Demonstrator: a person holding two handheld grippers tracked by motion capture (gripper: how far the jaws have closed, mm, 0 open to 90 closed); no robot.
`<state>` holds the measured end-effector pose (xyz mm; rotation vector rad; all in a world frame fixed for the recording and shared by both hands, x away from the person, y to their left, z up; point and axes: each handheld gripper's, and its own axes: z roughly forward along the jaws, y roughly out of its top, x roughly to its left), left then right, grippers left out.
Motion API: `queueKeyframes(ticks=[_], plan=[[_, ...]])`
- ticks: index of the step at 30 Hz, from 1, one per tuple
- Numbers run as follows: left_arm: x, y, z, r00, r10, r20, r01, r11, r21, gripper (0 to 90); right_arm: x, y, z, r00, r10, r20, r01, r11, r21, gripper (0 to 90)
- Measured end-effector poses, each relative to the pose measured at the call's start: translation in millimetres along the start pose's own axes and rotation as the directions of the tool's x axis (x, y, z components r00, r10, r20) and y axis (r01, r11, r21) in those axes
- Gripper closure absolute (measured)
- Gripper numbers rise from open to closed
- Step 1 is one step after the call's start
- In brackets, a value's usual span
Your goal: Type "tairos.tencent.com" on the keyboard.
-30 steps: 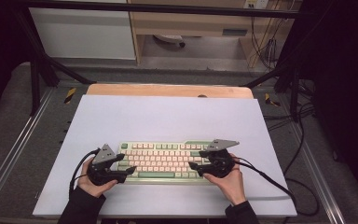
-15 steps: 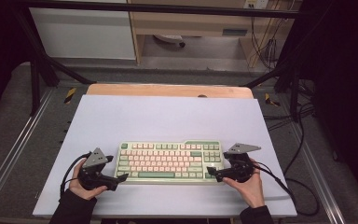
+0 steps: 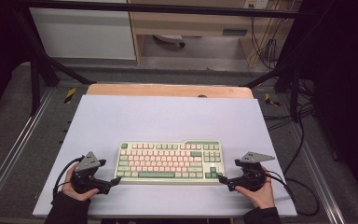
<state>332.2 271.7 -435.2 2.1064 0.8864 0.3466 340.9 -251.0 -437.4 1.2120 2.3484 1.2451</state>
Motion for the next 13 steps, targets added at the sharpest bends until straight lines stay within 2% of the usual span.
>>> queueKeyframes(ticks=[3, 6, 13], plan=[[0.5, -1.2, -1.2, 1.0, -0.003, -0.001, 0.003, 1.0, -0.003, 7.6, -2.1, -0.7, -1.4, 0.9998, 0.015, -0.011, -0.015, 1.0, -0.013, 0.4], [0.9, -2.1, -0.4, 1.0, -0.006, -0.002, 0.006, 1.0, 0.0, 7.7, -3.4, -4.1, -1.3, 0.9999, -0.004, -0.012, 0.004, 1.0, 0.001, 0.4], [1.1, -2.6, 0.9, 1.0, -0.008, -0.001, 0.008, 1.0, 0.003, 7.8, -2.8, -6.2, -0.3, 0.9998, -0.006, -0.021, 0.006, 1.0, 0.003, 0.4]])
